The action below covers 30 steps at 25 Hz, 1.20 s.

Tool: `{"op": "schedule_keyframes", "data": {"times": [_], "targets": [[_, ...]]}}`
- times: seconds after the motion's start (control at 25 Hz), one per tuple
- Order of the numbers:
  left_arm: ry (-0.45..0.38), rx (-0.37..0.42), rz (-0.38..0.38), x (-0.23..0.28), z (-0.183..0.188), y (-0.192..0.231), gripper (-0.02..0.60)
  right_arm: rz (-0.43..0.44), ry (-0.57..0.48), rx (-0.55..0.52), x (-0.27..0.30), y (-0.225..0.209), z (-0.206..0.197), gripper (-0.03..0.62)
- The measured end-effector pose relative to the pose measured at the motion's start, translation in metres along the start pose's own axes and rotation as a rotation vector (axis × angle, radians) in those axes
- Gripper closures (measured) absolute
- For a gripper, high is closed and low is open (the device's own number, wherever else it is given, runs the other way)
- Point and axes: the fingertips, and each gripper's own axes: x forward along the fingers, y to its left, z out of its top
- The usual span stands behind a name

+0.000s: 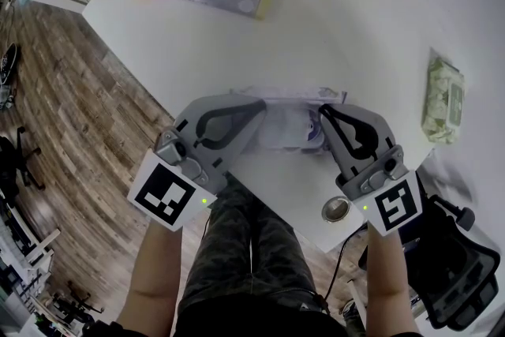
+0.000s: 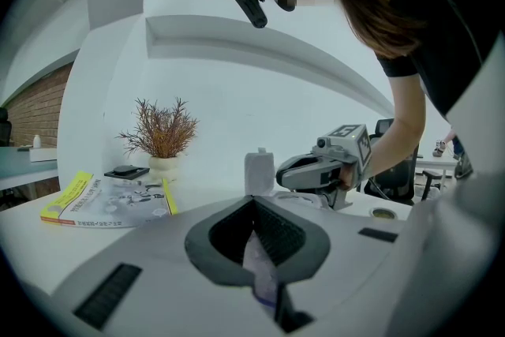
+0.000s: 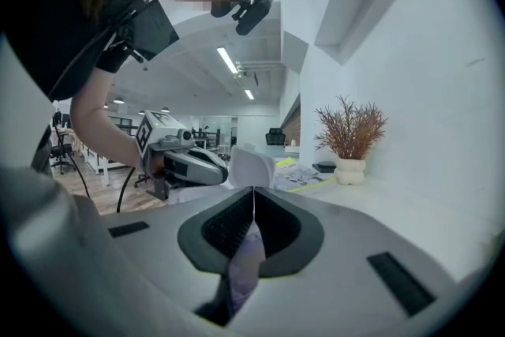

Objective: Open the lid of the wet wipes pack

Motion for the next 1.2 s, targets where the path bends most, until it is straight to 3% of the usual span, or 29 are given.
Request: {"op": "schedule_keyframes", "data": {"times": [1.2], "targets": [[-0.030,-0.043,0.014,0.007,-0.001,0.016,0.569,0.008,0.033,0.005,0.014,-0.011,-0.009,0.569]]}}
